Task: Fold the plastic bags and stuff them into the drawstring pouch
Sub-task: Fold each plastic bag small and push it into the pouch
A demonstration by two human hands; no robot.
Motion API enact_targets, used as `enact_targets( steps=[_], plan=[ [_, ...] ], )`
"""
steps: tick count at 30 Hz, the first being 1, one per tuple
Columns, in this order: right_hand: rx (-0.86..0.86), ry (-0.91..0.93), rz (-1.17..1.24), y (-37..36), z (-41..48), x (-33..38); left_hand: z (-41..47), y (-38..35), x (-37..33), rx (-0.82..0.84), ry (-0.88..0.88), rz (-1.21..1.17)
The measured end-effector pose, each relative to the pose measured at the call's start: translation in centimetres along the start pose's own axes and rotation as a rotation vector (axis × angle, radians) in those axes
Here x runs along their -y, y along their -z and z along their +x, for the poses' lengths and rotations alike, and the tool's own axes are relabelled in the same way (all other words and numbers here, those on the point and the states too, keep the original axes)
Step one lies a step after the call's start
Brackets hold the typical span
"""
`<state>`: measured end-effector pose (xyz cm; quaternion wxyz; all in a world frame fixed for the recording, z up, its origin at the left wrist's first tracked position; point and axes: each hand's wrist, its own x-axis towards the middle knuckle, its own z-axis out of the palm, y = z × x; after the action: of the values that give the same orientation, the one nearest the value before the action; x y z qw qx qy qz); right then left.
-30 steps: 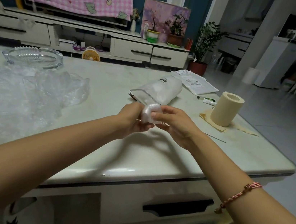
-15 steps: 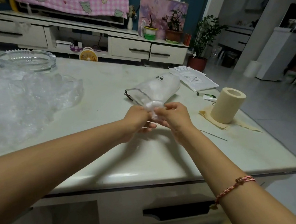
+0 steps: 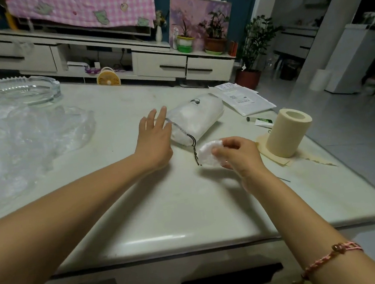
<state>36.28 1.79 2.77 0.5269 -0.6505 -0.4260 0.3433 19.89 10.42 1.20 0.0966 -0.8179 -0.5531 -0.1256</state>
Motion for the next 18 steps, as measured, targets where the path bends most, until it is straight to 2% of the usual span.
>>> enact_targets(
  steps=[4,5,7,9,14,18],
  plan=[
    [0.048,0.003,0.000,0.5,-0.3,-0.3,1.5,0.1,-0.1,0.051,-0.054,0.081],
    [0.048,0.014,0.006,0.5,-0.3,-0.3,1.6,0.1,-0.2,0.010,-0.065,0.034],
    [0.042,0.063,-0.006,0.2,-0.4,0.0,1.8,0.4,-0.5,-0.191,-0.171,-0.116],
    [0.006,0.175,-0.087,-0.3,-0.5,0.5,1.4,1.1,-1.0,-0.313,-0.259,-0.312],
    [-0.203,0.492,-0.546,-1.0,-0.1,1.0,-0.2,3.2,-2.7,-0.419,-0.396,-0.441],
    [-0.279,0.620,-0.521,-1.1,0.1,0.5,-1.5,3.4,-3.7,-0.389,-0.412,-0.573]
  ],
)
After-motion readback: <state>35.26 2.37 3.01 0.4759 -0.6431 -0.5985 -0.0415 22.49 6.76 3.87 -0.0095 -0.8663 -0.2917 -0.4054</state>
